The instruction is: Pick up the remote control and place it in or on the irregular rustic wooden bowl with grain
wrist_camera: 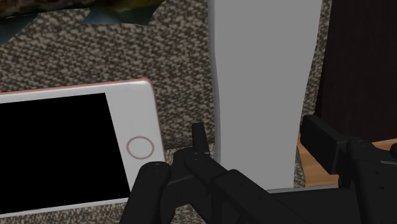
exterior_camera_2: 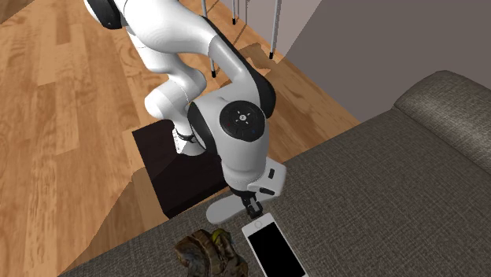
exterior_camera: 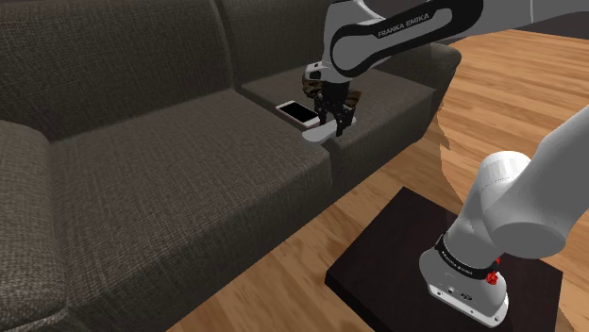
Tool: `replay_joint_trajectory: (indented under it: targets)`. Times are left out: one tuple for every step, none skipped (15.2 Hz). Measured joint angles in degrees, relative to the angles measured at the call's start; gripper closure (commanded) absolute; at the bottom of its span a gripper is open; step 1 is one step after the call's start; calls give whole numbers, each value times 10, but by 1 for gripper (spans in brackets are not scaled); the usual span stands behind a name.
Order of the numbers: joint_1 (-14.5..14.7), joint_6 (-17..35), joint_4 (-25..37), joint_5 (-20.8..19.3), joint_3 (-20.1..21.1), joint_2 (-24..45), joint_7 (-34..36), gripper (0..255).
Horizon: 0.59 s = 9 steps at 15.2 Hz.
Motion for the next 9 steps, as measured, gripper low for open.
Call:
replay_joint_trajectory:
  targets:
    - [0, 0, 0, 0, 0, 0, 0, 255]
    - [0, 0, 0, 0, 0, 0, 0, 255]
    - [0, -4, 3, 0, 0, -1, 0, 255]
    - [0, -10, 7, -1, 1, -3, 1, 255]
    - [0, -16, 12, -1, 1, -5, 0, 255]
    - [0, -23, 17, -1, 2, -7, 2, 255]
    - [1, -30, 23, -1, 3, -7, 2, 255]
    - [0, -39, 29, -1, 3, -10, 2, 255]
    - [0, -46, 35, -1, 4, -12, 2, 255]
